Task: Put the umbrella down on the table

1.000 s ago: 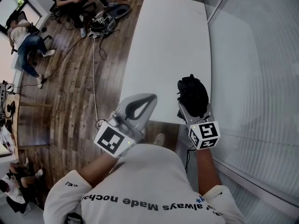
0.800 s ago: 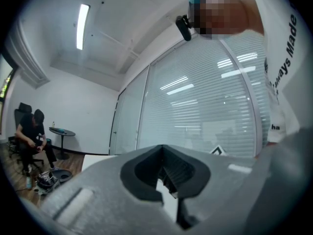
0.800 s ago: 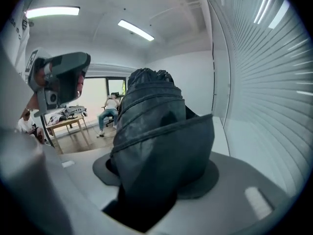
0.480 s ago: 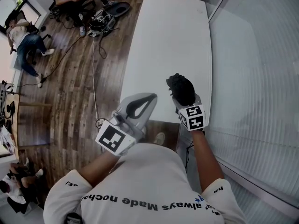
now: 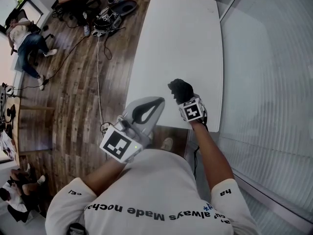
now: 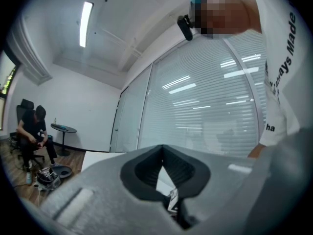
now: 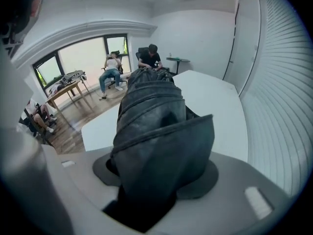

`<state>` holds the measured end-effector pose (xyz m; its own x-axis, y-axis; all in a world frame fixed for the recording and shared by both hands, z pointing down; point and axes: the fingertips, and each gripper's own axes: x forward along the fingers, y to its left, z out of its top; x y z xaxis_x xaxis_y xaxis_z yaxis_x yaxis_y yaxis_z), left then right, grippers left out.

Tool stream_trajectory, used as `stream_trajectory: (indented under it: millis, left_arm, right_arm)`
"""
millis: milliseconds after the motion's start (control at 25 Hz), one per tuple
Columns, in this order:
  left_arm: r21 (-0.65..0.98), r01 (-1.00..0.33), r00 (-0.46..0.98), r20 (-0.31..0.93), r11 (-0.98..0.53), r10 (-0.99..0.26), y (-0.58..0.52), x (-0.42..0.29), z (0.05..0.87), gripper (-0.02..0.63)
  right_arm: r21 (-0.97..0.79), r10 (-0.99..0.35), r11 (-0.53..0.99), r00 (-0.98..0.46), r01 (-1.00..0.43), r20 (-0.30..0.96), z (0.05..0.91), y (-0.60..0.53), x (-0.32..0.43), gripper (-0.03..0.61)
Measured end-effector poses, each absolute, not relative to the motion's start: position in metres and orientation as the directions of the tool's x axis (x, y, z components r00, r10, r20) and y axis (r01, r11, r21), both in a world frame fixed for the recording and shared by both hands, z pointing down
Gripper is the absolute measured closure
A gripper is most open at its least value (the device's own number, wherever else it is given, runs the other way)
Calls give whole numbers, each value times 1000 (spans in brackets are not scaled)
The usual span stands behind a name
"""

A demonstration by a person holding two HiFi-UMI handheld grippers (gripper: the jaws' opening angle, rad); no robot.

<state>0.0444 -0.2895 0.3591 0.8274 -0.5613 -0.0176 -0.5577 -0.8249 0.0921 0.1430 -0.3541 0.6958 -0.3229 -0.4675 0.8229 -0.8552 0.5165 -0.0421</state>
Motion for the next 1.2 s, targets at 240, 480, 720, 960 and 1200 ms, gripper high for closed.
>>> stream_trajectory:
  millis: [240, 480, 720, 960, 1200]
  left_arm:
    - [98, -565, 822, -18, -820, -569, -297, 44, 360, 611]
    - [103, -570, 820, -4, -815, -573, -291, 42, 369, 611]
    - [123, -575, 815, 2, -809, -579, -294, 39, 367, 611]
    - [127, -576, 815, 11, -808, -579, -293, 35, 372, 611]
    - [130, -582, 811, 13, -803, -585, -290, 29, 372, 611]
  right_arm:
    - [-29, -388, 517, -265, -855, 883, 732, -363, 149, 328]
    - [-20, -322, 537, -227, -844, 919, 764, -357, 151, 328]
    - [-30, -279, 531, -208, -847, 938, 777, -354, 151, 327]
    - [-24, -236, 550, -183, -835, 954, 792, -348, 152, 325]
    - [-32, -207, 542, -171, -840, 963, 802, -339, 156, 322]
